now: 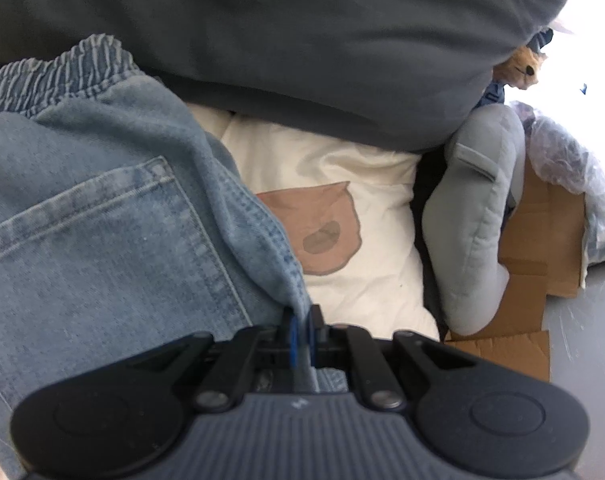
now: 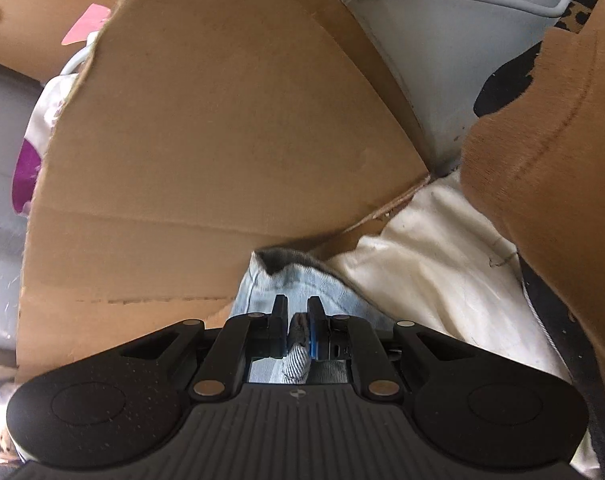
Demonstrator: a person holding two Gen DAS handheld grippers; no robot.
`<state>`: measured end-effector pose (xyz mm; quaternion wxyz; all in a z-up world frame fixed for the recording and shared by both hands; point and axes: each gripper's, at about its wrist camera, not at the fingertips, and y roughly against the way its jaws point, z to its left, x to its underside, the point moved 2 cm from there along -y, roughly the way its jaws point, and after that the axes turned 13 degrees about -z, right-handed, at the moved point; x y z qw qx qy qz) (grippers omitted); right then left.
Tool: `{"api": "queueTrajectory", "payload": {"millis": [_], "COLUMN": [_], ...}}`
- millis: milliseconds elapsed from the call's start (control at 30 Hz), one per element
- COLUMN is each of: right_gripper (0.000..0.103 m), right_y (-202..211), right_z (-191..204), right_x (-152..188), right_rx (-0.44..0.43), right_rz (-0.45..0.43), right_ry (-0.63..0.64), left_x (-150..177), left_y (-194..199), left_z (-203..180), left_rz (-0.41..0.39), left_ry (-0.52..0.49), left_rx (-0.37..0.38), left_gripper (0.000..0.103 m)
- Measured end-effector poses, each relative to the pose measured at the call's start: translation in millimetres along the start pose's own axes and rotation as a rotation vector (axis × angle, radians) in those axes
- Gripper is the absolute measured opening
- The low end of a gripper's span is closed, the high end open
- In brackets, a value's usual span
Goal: Fold clothes
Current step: 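Lower the folded jeans onto the sheet and open both tools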
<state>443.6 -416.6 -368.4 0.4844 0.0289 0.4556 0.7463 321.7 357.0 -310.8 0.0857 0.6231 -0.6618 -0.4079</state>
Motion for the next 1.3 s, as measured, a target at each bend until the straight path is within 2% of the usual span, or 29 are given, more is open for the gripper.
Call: {"api": "queueTrajectory", "payload": {"millis": [133, 167, 233, 333, 400, 500, 567, 633, 700, 833, 867, 1033, 1133, 1200, 1300], "right_gripper": [0.009, 0.008, 0.000, 0.001, 0.003, 0.013, 0.032, 0.042, 0.043, 0.045, 0.045, 0.047, 0.050, 0.052, 0.053], "right_y": [-8, -8, -7, -5, 0, 6, 9, 10, 11, 10, 9, 8, 8, 12, 13], "right_z": [1, 0, -2, -4, 3, 12, 20, 28, 35, 53, 58, 91, 111, 123, 138], "right_x": [1, 1, -1, -2, 1, 10, 17, 27, 34, 52, 56, 77, 91, 98, 108], "right_rx": [0.006, 0.004, -0.012, -0.045, -0.063, -0.093, -0.110, -0.129, -0.149, -0.185, -0.194, -0.233, -0.253, -0.268, -0.287], "right_rz": [-0.020, -0.030, -0.053, -0.084, -0.076, -0.047, -0.025, -0.005, 0.015, 0.053, 0.063, 0.107, 0.153, 0.184, 0.228], "right_ry": [-0.004, -0.010, -0.028, -0.043, 0.033, 0.152, 0.249, 0.341, 0.411, 0.550, 0.585, 0.825, 1.010, 1.105, 1.225], "left_x": [0, 0, 1, 4, 5, 7, 8, 8, 8, 6, 6, 7, 10, 12, 14], "left_y": [-7, -9, -15, -19, -16, -11, -6, -1, 4, 11, 11, 2, -6, -10, -15], "left_z": [-2, -1, 1, 4, -3, -18, -32, -46, -61, -81, -84, -91, -86, -84, -83], "left_rz": [0.000, 0.002, 0.016, 0.043, 0.056, 0.097, 0.120, 0.139, 0.147, 0.149, 0.153, 0.152, 0.182, 0.178, 0.190], "left_ry": [0.007, 0.010, 0.009, -0.008, -0.058, -0.142, -0.229, -0.322, -0.433, -0.644, -0.703, -1.035, -1.197, -1.302, -1.420], "left_rx": [0.001, -0.002, -0.009, -0.016, 0.009, 0.065, 0.081, 0.100, 0.117, 0.126, 0.119, 0.070, 0.067, 0.035, 0.036], "left_gripper": [0.005, 0.005, 0.006, 0.009, 0.016, 0.017, 0.018, 0.022, 0.026, 0.046, 0.047, 0.050, 0.050, 0.050, 0.050]}}
